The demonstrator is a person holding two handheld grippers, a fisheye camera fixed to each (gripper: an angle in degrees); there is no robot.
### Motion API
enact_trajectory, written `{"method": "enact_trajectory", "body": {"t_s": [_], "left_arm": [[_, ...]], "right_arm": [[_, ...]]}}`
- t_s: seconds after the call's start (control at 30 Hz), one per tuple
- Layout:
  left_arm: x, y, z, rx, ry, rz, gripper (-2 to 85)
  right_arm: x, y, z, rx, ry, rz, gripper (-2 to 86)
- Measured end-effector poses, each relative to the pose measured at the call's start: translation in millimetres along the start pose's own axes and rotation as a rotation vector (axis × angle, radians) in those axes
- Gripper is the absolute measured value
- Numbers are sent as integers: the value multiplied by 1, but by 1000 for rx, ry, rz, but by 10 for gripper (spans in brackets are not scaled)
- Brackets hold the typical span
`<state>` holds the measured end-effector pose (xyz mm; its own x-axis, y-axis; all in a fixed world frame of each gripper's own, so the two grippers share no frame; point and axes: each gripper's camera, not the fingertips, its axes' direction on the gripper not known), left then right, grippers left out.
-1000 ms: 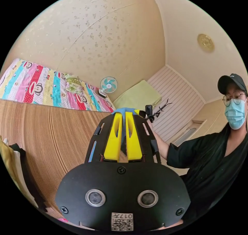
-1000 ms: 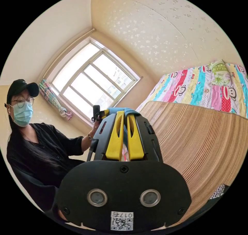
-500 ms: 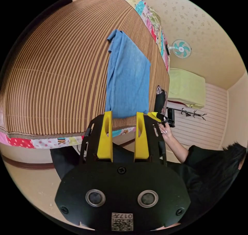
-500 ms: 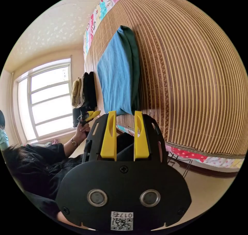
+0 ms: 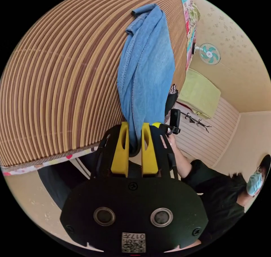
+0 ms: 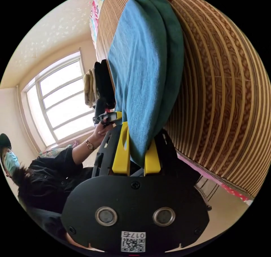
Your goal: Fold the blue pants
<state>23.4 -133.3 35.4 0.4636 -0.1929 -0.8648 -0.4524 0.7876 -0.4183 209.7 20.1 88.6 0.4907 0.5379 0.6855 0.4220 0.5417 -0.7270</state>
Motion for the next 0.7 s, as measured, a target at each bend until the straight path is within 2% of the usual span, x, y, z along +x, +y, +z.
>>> {"method": "enact_trajectory", "body": {"t_s": [0.17, 0.37, 0.5, 0.6, 0.67, 0.7], "left_arm": [[85, 23, 4, -56, 136, 146, 69], [239, 8, 42, 1, 121, 361, 74], [335, -7, 116, -33, 180, 530, 75], [378, -13, 194, -79, 149, 572, 87], [391, -10, 243, -70, 67, 623, 95], [393, -4, 274, -73, -36, 655, 91]], "right_arm": [[-66, 39, -49, 82, -103, -218, 46], [-157, 49, -141, 133, 39, -485, 46], [-208, 78, -213, 160, 184, -608, 48], [-209, 104, -251, 195, 362, -516, 50], [-187, 116, -268, 207, 544, -369, 54], [-162, 123, -278, 233, 685, -223, 59]]}}
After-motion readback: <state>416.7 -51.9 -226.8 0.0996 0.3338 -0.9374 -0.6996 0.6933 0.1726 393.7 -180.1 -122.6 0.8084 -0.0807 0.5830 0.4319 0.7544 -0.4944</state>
